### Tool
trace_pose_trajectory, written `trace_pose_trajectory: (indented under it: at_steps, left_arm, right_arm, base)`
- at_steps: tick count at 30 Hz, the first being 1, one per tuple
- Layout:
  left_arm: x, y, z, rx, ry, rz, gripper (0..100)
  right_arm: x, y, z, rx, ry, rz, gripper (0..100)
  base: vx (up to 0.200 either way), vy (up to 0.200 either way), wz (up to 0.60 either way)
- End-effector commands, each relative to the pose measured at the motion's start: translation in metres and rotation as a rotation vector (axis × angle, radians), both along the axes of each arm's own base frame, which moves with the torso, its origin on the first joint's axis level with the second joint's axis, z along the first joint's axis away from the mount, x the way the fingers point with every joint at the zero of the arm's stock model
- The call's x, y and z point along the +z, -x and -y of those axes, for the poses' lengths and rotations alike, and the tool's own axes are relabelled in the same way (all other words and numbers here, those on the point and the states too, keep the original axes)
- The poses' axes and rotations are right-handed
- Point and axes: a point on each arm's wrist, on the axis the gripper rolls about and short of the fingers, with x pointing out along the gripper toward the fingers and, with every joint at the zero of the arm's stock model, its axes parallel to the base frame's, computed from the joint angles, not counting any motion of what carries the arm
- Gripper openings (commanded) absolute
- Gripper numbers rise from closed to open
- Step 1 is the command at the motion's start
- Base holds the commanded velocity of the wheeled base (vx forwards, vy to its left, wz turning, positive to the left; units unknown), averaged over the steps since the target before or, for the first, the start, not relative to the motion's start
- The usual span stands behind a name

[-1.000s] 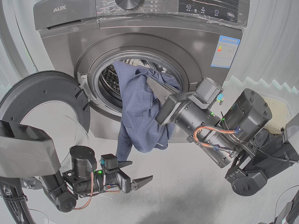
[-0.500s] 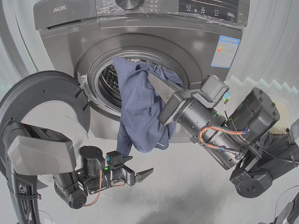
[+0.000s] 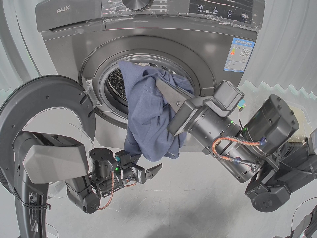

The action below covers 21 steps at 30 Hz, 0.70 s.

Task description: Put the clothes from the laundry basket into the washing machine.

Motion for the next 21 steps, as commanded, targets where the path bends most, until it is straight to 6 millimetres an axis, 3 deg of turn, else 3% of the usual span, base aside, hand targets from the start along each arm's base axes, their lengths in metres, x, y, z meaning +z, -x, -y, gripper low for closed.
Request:
trace_pose_trajectory:
  at_steps: [1,18,19,21]
  left_arm:
    - [-0.004,-0.008,0.001,0.012,0.005,0.006,100]
    - [0.004,-0.026,0.012,0.047,0.046,0.093,100]
    - [0.004,-0.027,0.012,0.048,0.049,0.098,0]
    - [0.003,-0.026,0.013,0.047,0.052,0.107,0]
  right_arm:
    - [0.001,0.002,0.0,0.005,-0.002,0.001,0]
    - [-0.002,0.002,0.0,0.005,0.006,-0.005,0]
    - [-0.002,0.002,0.0,0.005,0.006,-0.005,0]
    - [-0.002,0.001,0.0,0.002,0.006,-0.006,0]
  base:
    - [0.0,0.0,0.0]
    - [0.0,0.0,0.0]
    - [0.0,0.0,0.0]
    - [0.0,0.0,0.0]
